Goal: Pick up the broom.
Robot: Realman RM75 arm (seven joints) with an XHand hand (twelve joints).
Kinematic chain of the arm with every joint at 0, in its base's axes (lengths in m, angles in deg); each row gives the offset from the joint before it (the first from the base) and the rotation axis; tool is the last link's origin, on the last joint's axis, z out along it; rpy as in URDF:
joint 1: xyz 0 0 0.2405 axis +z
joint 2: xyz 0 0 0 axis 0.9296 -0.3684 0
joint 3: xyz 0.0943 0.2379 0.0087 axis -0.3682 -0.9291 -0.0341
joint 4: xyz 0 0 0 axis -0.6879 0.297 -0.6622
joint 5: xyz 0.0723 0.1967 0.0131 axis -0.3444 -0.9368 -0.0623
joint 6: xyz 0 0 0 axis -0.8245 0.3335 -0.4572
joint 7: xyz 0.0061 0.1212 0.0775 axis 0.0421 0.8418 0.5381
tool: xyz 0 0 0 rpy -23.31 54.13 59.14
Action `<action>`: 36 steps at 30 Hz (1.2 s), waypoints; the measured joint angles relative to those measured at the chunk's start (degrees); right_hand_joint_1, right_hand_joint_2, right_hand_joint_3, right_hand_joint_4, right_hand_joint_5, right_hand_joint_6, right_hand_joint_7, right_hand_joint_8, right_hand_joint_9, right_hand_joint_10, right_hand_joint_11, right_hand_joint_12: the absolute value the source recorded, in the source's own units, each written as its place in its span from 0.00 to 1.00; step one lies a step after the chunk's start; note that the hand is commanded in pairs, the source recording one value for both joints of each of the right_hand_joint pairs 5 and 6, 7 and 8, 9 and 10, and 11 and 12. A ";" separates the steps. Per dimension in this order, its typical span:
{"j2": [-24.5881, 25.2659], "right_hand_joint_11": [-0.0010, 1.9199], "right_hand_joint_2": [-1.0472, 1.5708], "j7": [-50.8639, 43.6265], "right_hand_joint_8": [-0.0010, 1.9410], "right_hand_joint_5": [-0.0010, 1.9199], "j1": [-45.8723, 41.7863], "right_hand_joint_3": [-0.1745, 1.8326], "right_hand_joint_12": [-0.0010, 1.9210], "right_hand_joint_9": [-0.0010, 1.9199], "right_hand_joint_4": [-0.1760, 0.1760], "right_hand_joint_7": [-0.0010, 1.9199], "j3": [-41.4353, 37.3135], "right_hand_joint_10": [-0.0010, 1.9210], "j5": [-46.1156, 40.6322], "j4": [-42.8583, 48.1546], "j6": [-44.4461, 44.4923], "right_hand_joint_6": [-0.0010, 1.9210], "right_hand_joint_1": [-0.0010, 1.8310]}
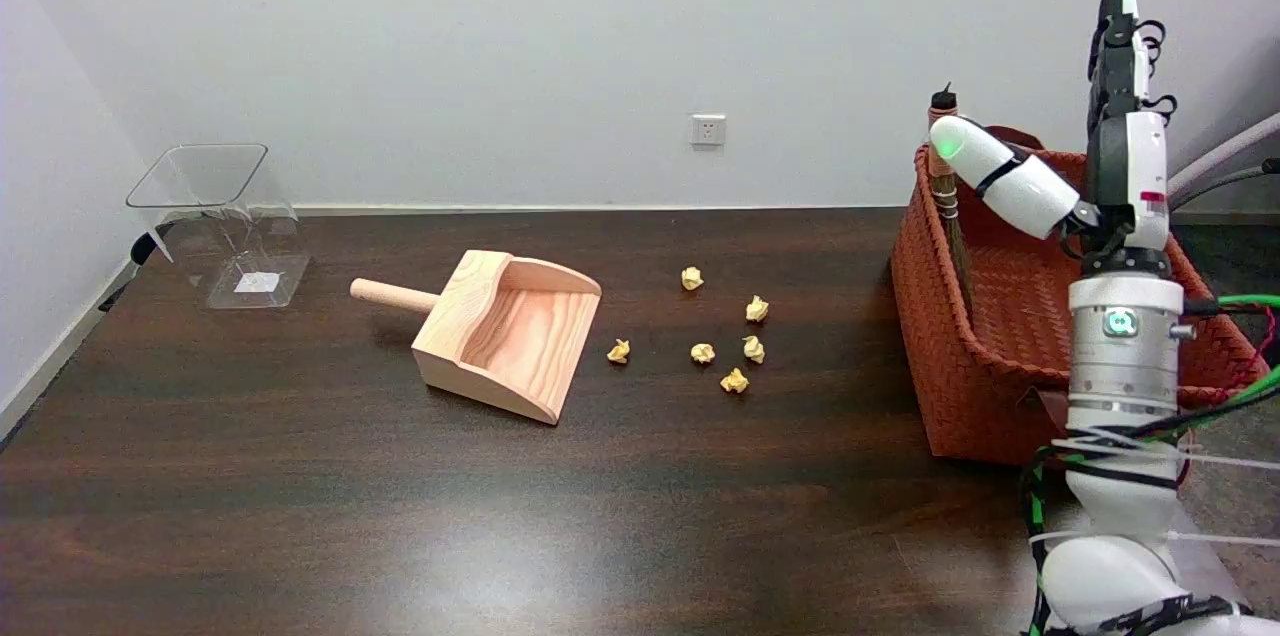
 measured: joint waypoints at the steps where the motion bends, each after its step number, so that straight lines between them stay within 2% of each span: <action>1: -0.07 0.00 0.69 -0.75 0.00 0.00 0.09 0.00 0.00 0.00 0.50 0.00 -0.36 0.00 -0.64 0.19 -0.81 0.00 0.46; 17: -1.91 0.00 0.71 -12.59 0.00 0.00 3.89 0.00 0.00 0.00 0.50 0.00 -3.31 0.00 -11.43 1.09 -9.80 0.00 0.45; 36: -2.90 0.00 0.74 -16.79 0.00 0.00 13.74 0.00 0.00 0.00 0.50 0.00 -2.30 0.00 -20.57 -5.54 -18.93 0.00 0.43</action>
